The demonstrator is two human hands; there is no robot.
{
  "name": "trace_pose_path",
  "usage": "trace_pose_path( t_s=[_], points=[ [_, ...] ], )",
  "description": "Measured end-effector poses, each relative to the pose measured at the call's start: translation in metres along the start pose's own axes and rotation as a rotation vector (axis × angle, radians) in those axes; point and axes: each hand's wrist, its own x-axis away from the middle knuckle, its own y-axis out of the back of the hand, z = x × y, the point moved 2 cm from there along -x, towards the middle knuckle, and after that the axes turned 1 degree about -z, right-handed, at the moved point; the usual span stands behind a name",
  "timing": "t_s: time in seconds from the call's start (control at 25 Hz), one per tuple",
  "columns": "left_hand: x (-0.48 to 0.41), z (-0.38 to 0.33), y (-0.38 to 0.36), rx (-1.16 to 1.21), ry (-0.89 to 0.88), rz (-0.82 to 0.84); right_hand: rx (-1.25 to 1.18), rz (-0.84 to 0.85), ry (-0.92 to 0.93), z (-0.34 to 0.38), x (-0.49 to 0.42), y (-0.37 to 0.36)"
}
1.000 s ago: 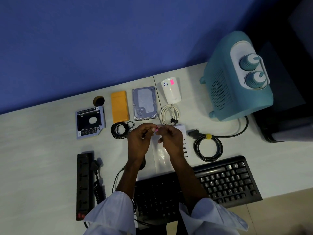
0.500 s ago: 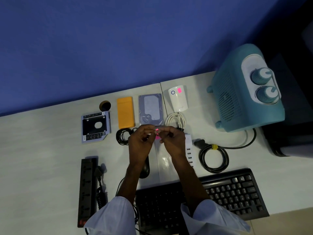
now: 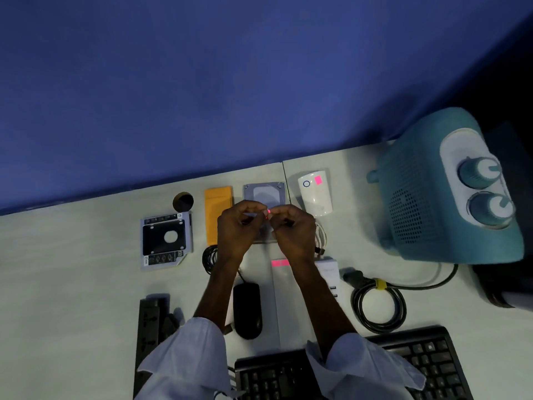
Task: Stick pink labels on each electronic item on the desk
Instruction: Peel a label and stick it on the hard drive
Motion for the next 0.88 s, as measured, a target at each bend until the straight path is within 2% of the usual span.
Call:
trace_pose_path(
  t_s=[0.12,0.28,0.8,0.88],
  points=[
    [-0.028,0.005,0.000,-0.031,0.044,0.019,0.016,-0.014,0.008,0.003,-0.020,-0.012],
    [-0.050,0.016,-0.001,-0.097,0.045,-0.061,0.109,-0.100,0.006,-0.001,-0.034,-0.022],
    [-0.060,0.038,-0.015,-0.134,-0.079,-0.077,0.167,-0.079,-0.011,-0.020,-0.035,-0.032],
    [-0.057,0.047,-0.020,-0.119,0.019,-0.075,0.171,-0.080,-0.023,-0.019,-0.036,-0.031]
  ],
)
